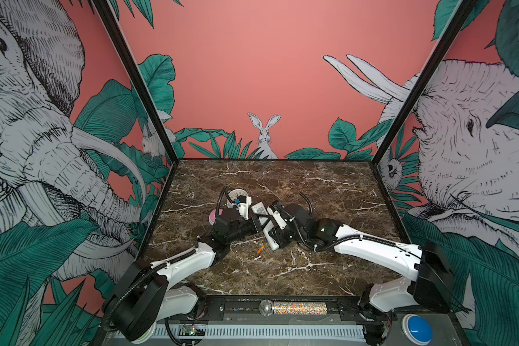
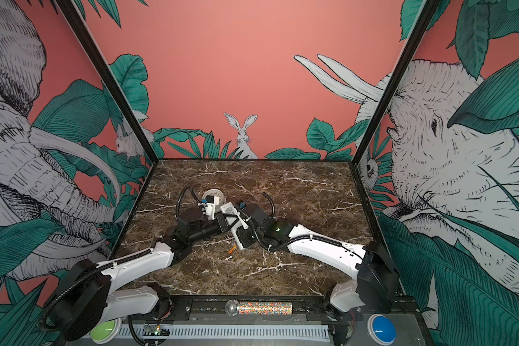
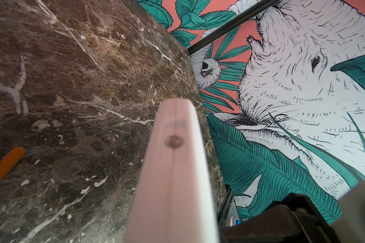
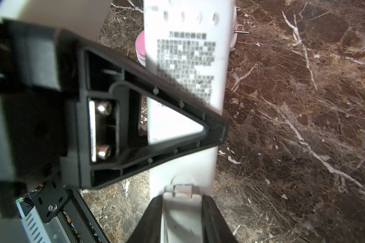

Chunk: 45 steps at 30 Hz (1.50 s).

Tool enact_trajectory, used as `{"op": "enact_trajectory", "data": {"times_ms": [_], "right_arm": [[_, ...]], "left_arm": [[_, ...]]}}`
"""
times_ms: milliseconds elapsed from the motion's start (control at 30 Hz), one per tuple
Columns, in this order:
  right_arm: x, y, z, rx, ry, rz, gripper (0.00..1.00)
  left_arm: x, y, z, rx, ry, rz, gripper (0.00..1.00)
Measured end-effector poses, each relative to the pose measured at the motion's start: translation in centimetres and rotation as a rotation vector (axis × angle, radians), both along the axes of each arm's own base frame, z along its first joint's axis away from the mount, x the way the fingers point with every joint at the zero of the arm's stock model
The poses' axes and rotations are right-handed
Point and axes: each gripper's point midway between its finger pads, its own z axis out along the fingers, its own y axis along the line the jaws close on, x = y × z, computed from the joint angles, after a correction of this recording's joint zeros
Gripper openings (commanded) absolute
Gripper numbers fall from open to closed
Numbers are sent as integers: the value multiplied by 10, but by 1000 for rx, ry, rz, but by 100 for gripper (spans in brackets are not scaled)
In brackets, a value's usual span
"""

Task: Load the batteries into the remote control
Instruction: 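Press the right gripper fingers on the battery cover and slide it along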

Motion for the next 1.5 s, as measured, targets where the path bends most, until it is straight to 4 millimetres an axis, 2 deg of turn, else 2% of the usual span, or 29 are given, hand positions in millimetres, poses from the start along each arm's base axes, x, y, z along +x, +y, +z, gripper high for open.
{"op": "enact_trajectory", "data": {"times_ms": [500, 1500], "right_arm": [[-1, 1, -1, 1, 7, 5, 24], [-3, -1, 3, 25, -11, 9, 19]], "left_arm": [[0, 1, -2, 5, 1, 2, 0], [-2, 2, 1, 4, -12, 1, 0]]}}
